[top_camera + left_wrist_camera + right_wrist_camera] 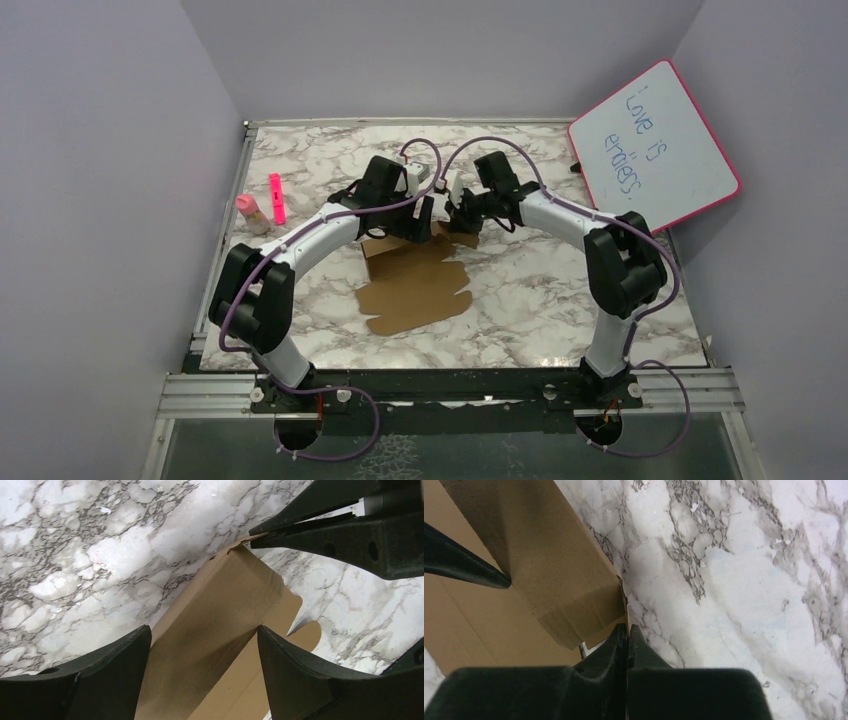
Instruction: Fold the paper box
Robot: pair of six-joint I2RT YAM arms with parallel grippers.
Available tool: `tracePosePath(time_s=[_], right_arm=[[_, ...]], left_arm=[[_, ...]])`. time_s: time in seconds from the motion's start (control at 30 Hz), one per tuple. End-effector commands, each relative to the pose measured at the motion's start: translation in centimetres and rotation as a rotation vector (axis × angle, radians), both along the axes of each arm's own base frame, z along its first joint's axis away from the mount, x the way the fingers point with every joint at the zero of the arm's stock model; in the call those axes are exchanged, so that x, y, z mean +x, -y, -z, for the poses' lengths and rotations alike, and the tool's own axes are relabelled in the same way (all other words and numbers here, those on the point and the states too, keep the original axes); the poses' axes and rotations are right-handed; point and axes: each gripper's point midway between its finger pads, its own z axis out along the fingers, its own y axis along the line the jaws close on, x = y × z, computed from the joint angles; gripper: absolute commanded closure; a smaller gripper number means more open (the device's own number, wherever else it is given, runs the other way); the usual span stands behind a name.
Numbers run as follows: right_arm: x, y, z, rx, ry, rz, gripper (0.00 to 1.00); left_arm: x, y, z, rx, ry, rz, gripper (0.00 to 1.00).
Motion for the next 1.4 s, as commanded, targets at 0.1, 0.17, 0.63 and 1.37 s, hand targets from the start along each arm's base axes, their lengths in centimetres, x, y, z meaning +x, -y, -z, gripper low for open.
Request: tracePosePath(time_s=[0.1,0.17,0.63,1.37], right_arm=[[-2.6,0.9,-0.2,0.051,-0.097,0.114,0.97],[-3.0,1.0,-0.2,0.06,-0.089,0.12,0.97],[-3.5,0.9,-1.2,0.093,-0.037,0.142,0.98],[-3.8,0.7,-0.3,0.077,-0.029,0.143,0.98]], left_arm=[[0.0,0.7,-0.7,-0.044,-0.015,-0.007,0.23],[0.4,0.1,-1.7,-0.029,0.031,-0.035,0.23],[-2.3,-2.8,-10.4,0.012,0.447,-0.263,0.18],[-2.0,1.3,-5.9,-0.135,0.446,-0.339,0.37]])
